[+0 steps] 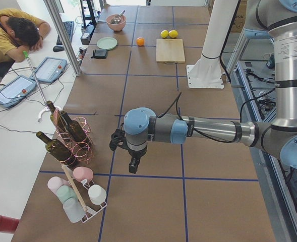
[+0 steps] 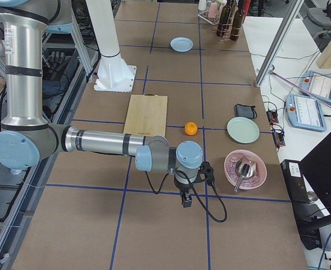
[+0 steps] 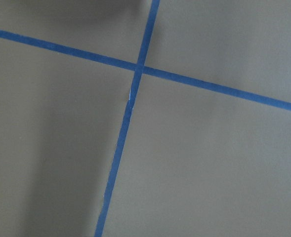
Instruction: Pick orange to plate
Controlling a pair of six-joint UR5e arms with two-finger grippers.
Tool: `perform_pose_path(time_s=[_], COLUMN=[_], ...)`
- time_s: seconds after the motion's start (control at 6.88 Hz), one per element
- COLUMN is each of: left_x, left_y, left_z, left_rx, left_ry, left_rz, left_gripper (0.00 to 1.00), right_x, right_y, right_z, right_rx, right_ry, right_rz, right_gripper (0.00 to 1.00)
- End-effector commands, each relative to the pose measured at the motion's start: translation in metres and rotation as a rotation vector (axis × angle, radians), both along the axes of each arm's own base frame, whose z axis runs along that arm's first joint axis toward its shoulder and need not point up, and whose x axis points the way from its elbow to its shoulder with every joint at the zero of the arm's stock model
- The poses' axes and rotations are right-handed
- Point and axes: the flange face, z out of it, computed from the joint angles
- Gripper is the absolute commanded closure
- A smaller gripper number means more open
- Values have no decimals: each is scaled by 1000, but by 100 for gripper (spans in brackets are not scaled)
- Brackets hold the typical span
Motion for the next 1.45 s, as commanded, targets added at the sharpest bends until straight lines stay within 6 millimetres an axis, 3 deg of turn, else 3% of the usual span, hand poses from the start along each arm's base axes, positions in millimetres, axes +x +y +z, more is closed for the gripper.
perform_pose_path(time_s=[0.0, 0.15, 0.29, 0.44, 0.58, 0.73, 0.87, 1.02, 1.16, 1.31], left_x=[2, 2, 4, 4, 6, 8, 39, 109, 176, 219], left_y=[-15, -21, -25, -42, -46, -46, -45, -34, -24, -20], left_z=[-34, -41, -49, -69, -72, -72, -85, -96, -94, -90], left_rx=[171, 261, 342, 499, 621, 586, 522, 632, 432, 337], left_ry=[0, 0, 3, 7, 13, 60, 149, 232, 322, 290], left_rz=[3, 4, 3, 0, 4, -70, -117, -19, -15, -115], left_gripper=[0, 0, 0, 0, 0, 0, 0, 0, 0, 0], right_x=[-6, -10, -13, -14, -19, -33, -45, -65, -91, -98], right_y=[-3, -2, -4, -8, -15, -26, -25, -25, -29, -26], right_z=[6, 14, 0, -14, -29, -68, -95, -102, -112, -112], right_rx=[112, 95, 117, 157, 123, 73, 111, 157, 98, 86], right_ry=[-43, -86, -142, -149, -163, -188, -213, -222, -243, -254], right_rz=[2, -5, -9, -11, 46, 127, 134, 116, 131, 136], right_gripper=[0, 0, 0, 0, 0, 0, 0, 0, 0, 0])
